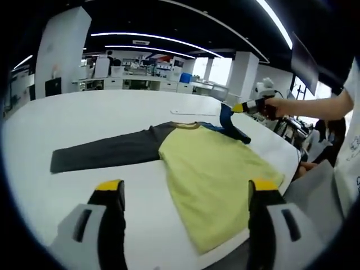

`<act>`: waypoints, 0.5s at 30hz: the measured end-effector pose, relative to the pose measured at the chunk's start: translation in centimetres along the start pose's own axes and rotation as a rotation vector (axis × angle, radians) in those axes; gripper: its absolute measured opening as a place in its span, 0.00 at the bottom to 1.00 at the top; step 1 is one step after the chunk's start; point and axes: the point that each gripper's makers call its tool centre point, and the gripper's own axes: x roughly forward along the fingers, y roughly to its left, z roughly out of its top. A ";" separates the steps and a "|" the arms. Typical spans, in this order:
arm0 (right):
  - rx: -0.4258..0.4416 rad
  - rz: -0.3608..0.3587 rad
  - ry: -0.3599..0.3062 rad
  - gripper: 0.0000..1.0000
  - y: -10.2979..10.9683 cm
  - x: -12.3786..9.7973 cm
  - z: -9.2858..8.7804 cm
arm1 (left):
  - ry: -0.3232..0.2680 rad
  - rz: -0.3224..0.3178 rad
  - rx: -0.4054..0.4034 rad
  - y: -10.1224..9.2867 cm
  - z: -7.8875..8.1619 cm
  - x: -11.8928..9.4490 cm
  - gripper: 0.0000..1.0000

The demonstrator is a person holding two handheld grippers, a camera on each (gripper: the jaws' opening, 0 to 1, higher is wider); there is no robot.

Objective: Fold the garment on the visible template until the final outline fits inside the template.

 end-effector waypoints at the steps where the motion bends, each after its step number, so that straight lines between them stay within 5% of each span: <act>1: 0.002 0.007 0.001 0.00 0.3 0.4 0.0 | 0.000 -0.001 -0.006 -0.1 -0.1 0.0 0.88; 15: -0.021 0.160 0.022 0.00 7.6 5.6 0.7 | 0.019 -0.021 0.015 -0.3 -0.7 -0.3 0.88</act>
